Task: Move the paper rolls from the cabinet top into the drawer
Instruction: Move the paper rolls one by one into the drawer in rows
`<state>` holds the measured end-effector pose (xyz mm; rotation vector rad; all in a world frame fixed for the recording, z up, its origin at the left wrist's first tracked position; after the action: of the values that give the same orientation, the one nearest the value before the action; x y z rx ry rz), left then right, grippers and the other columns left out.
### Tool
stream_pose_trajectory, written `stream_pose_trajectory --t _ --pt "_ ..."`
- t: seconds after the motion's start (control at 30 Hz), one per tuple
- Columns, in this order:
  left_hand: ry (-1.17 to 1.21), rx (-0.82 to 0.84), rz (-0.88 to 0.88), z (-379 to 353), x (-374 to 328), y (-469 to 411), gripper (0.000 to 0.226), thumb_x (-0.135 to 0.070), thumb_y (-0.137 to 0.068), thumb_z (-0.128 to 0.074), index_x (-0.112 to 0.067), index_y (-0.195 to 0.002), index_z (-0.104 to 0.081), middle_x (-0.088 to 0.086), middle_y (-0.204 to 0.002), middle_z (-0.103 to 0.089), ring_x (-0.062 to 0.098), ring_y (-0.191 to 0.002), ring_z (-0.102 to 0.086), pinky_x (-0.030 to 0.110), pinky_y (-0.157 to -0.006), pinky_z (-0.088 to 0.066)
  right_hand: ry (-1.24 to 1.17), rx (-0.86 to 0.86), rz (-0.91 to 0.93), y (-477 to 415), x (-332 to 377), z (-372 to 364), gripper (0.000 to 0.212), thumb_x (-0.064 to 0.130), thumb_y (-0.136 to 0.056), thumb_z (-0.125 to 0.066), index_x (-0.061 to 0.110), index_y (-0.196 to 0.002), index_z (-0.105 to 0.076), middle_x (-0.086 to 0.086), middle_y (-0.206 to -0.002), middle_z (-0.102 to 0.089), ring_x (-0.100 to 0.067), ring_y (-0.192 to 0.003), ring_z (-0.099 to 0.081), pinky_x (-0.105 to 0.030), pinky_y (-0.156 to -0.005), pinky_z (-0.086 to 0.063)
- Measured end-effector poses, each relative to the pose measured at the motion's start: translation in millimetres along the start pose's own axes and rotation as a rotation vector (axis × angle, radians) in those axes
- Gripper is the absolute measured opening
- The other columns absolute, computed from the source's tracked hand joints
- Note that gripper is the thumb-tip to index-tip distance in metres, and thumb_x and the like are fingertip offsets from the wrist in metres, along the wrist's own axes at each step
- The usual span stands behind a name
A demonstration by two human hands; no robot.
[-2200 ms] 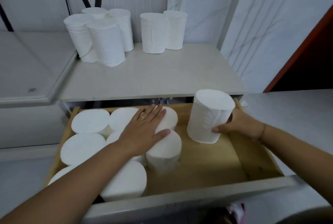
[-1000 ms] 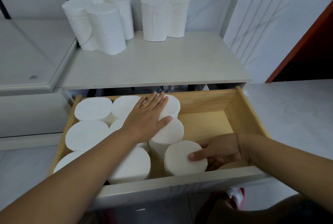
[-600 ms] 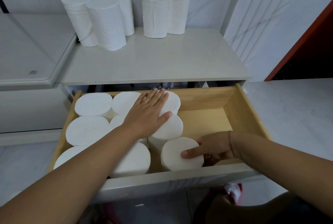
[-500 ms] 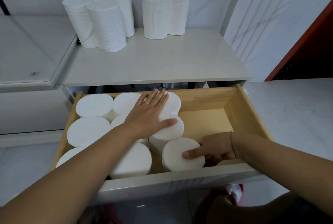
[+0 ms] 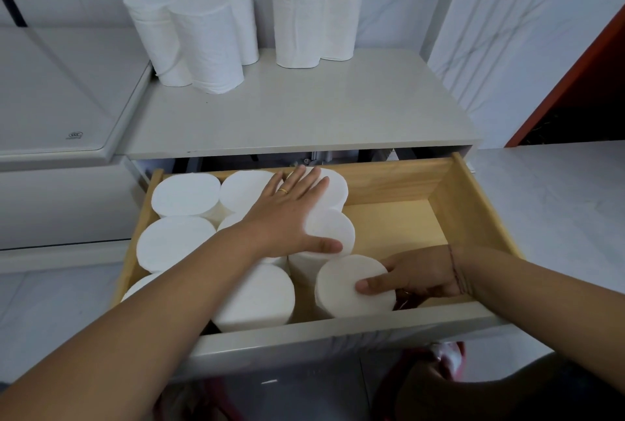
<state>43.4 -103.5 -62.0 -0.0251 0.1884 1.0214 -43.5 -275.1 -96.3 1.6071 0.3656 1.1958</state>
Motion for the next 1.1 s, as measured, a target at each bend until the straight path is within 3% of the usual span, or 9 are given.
stream_pose_trajectory --t 0.1,0.23,0.3,0.43,0.6,0.73,0.87,1.0,1.1 --pt "0.000 0.007 0.013 0.6 -1.3 0.1 0.118 -0.096 -0.057 -0.018 -0.027 -0.148 0.011 -0.005 -0.157 0.019 0.011 -0.140 0.025 0.038 -0.113 0.016 -0.006 0.016 0.009 -0.2 -2.8 1.4 0.061 0.059 -0.062 -0.072 0.026 -0.113 -0.062 -0.009 -0.124 -0.064 -0.024 -0.110 -0.057 -0.040 -0.104 -0.044" --pt "-0.018 -0.007 0.037 0.4 -5.7 1.4 0.114 -0.093 -0.060 -0.016 -0.025 -0.148 0.007 -0.002 -0.158 0.017 0.015 -0.142 0.022 0.044 -0.115 0.011 -0.028 0.034 0.026 -1.2 -3.2 1.5 0.051 0.059 -0.065 -0.069 0.038 -0.110 -0.058 0.001 -0.109 -0.068 -0.018 -0.097 -0.059 -0.027 -0.080 -0.051" --pt "-0.024 -0.021 0.055 -0.4 -7.4 1.0 0.113 -0.092 -0.060 -0.013 -0.026 -0.148 0.006 -0.002 -0.158 0.015 0.016 -0.143 0.021 0.045 -0.115 0.012 -0.048 0.035 0.050 -1.4 0.6 1.4 0.050 0.057 -0.066 -0.068 0.040 -0.112 -0.055 0.003 -0.105 -0.069 -0.018 -0.095 -0.059 -0.025 -0.076 -0.051" --pt "0.006 -0.033 0.118 -3.7 -10.2 -2.2 0.110 -0.092 -0.063 -0.017 -0.027 -0.148 0.006 -0.001 -0.159 0.015 0.018 -0.143 0.021 0.046 -0.113 0.015 -0.065 0.024 0.060 5.4 2.9 12.2 0.049 0.052 -0.066 -0.073 0.040 -0.112 -0.059 -0.009 -0.126 -0.063 -0.031 -0.114 -0.057 -0.044 -0.101 -0.044" --pt "0.016 -0.061 0.175 -4.5 -14.2 -5.7 0.107 -0.090 -0.065 -0.020 -0.026 -0.148 0.004 0.000 -0.159 0.013 0.020 -0.143 0.020 0.048 -0.111 0.016 -0.131 0.039 0.071 14.7 2.6 21.9 0.041 0.040 -0.076 -0.070 0.036 -0.116 -0.063 -0.014 -0.132 -0.058 -0.036 -0.120 -0.052 -0.048 -0.105 -0.040" --pt "0.011 -0.065 0.188 -4.9 -13.5 -6.3 0.107 -0.089 -0.065 -0.019 -0.026 -0.148 0.005 0.000 -0.159 0.015 0.020 -0.143 0.021 0.049 -0.112 0.016 -0.185 0.076 0.115 9.9 10.1 9.6 0.050 0.029 -0.080 -0.066 0.022 -0.129 -0.055 -0.011 -0.131 -0.059 -0.032 -0.124 -0.052 -0.041 -0.104 -0.043" --pt "-0.003 -0.061 0.156 -5.5 -13.1 -4.1 0.106 -0.089 -0.065 -0.009 -0.027 -0.148 0.007 -0.001 -0.158 0.016 0.019 -0.142 0.022 0.049 -0.113 0.015 -0.291 0.081 0.092 2.9 16.0 -6.7 0.050 0.021 -0.085 -0.062 0.008 -0.132 -0.051 -0.017 -0.132 -0.057 -0.026 -0.113 -0.057 -0.033 -0.095 -0.050" --pt "-0.009 -0.096 0.126 -3.3 -9.5 0.1 0.096 -0.083 -0.070 -0.002 -0.028 -0.149 0.005 -0.004 -0.159 0.014 0.015 -0.143 0.019 0.045 -0.114 0.013 -0.376 0.080 0.143 -4.5 30.2 -16.0 0.050 0.012 -0.088 -0.061 0.019 -0.134 -0.045 -0.015 -0.128 -0.058 -0.023 -0.102 -0.063 -0.028 -0.078 -0.059" --pt "-0.016 -0.117 0.130 -1.3 -8.3 1.6 0.088 -0.078 -0.076 -0.004 -0.028 -0.149 0.003 -0.005 -0.159 0.012 0.014 -0.144 0.017 0.045 -0.115 0.011 -0.339 0.060 0.135 -11.5 33.4 -20.1 0.054 0.011 -0.087 -0.063 0.020 -0.136 -0.042 -0.014 -0.129 -0.058 -0.023 -0.102 -0.064 -0.028 -0.074 -0.059"
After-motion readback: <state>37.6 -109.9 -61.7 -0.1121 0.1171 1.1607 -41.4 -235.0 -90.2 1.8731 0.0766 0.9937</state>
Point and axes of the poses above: each hand's wrist, its own y-axis away from the middle knuckle, its own z-axis out of the back of the hand, x = y × z, the point moved 7 cm from there along -y, towards the middle knuckle
